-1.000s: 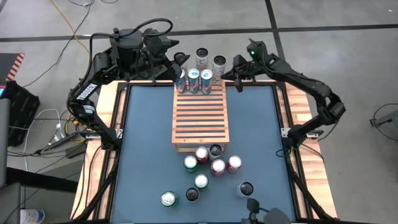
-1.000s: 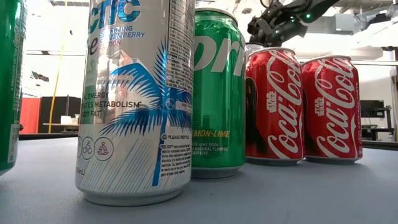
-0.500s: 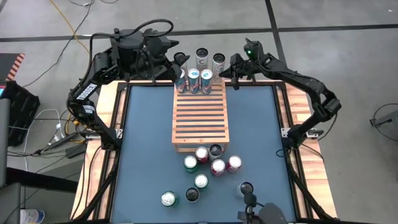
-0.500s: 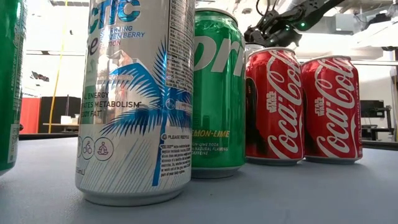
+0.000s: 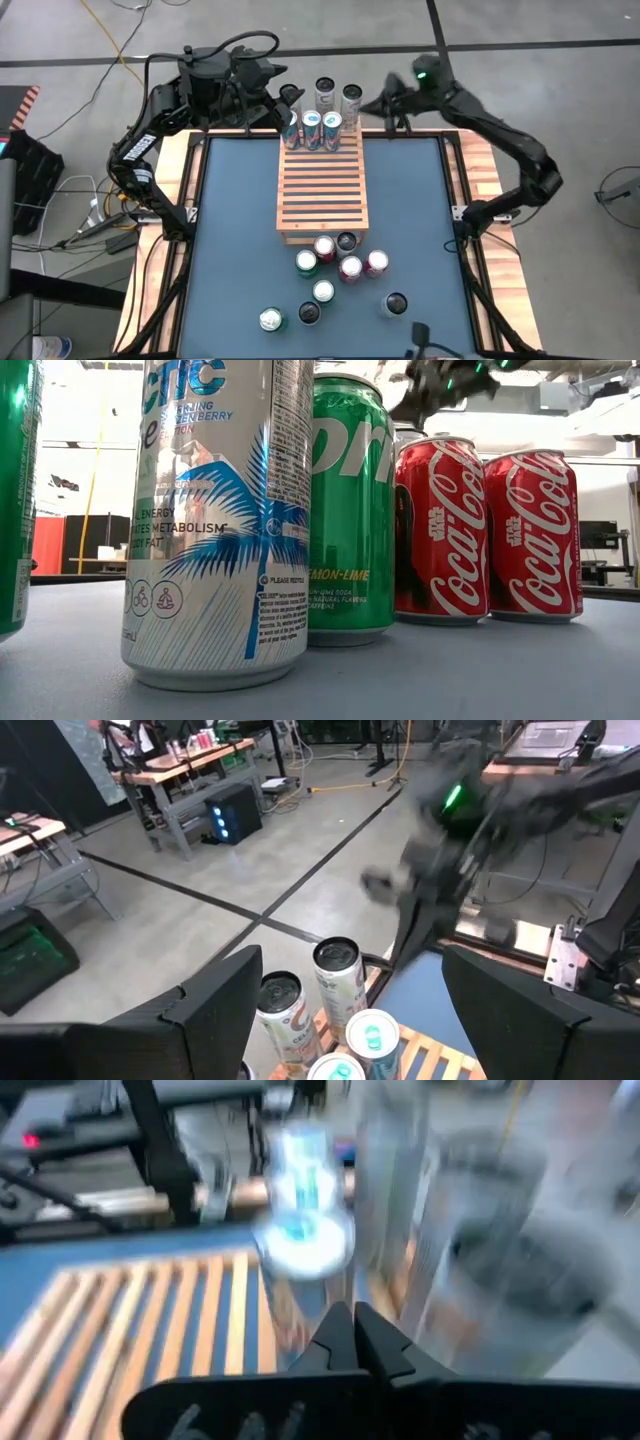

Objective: Place canned beverage on shelf
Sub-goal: Adjust the soda cans on the shelf

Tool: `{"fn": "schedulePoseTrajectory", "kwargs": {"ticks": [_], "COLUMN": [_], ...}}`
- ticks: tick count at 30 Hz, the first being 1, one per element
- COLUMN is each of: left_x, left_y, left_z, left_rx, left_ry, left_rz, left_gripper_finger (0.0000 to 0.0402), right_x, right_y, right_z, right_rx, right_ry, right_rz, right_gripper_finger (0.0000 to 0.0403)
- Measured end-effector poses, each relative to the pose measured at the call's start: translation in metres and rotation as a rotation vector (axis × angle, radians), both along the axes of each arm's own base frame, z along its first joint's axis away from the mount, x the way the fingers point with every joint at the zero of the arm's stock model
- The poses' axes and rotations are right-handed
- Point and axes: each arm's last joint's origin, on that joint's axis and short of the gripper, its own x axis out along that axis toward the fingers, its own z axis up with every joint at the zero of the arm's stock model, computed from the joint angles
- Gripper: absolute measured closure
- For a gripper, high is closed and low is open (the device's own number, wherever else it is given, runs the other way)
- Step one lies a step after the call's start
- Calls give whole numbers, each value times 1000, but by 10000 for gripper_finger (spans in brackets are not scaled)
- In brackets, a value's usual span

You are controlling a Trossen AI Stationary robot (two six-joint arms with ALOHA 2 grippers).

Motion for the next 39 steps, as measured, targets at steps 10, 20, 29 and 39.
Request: {"fn": "schedulePoseTrajectory", "kwargs": {"ticks": [10,20,29,39], "left_x": [0,0,11,25], "left_y": [0,0,3,61], "left_z": [-1,-4,-11,-23], "left_rx": [-70,-105,-120,-50], "left_ry": [-39,-36,-21,27], "left_rz": [14,23,39,-22], "left_gripper_finger": [104,104,104,104], "right_x": [15,53,62,12], "right_y": [-37,-107,-115,-63], "right_z": [70,71,48,120], "right_rx": [-315,-263,-260,-364], "right_ry": [-82,65,154,90], "right_rz": [-85,-87,-72,-171], "right_gripper_finger": [403,403,403,398]}}
